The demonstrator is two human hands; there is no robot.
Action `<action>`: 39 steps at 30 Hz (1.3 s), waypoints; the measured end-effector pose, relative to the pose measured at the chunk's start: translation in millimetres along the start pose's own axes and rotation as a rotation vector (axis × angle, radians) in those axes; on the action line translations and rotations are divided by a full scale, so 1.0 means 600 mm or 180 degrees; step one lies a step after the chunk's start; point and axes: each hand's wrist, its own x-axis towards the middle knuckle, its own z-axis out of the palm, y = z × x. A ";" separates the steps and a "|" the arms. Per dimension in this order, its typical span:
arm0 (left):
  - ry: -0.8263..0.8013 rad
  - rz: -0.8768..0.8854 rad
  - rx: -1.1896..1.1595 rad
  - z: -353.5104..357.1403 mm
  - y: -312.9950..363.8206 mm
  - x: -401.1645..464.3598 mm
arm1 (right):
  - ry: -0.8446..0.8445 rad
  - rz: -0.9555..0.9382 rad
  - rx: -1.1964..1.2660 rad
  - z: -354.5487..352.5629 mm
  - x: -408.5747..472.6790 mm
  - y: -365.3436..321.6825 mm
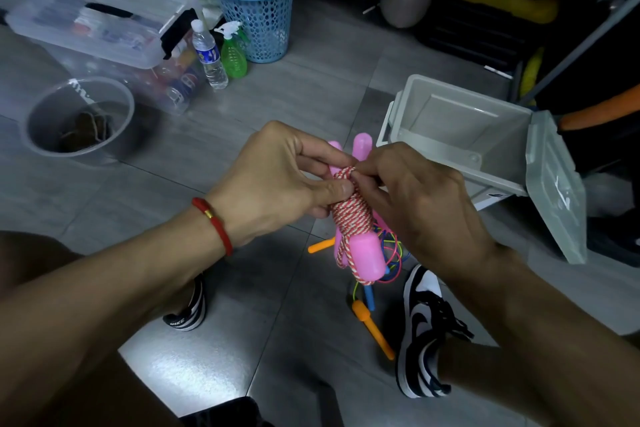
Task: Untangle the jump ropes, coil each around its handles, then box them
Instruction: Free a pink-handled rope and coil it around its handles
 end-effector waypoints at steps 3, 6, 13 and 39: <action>0.0050 0.0011 0.0001 0.001 -0.004 -0.001 | -0.0061 0.0506 0.0525 0.001 0.006 -0.007; 0.0008 0.0005 -0.0004 -0.003 -0.001 -0.002 | -0.0280 0.0895 0.1025 -0.008 0.017 -0.004; -0.0214 0.0029 0.0269 -0.003 -0.010 0.002 | -0.0456 0.0625 0.0879 -0.002 0.019 -0.003; -0.0736 0.1116 0.1746 -0.027 -0.011 0.007 | -0.0158 -0.0425 0.0379 0.009 -0.004 0.004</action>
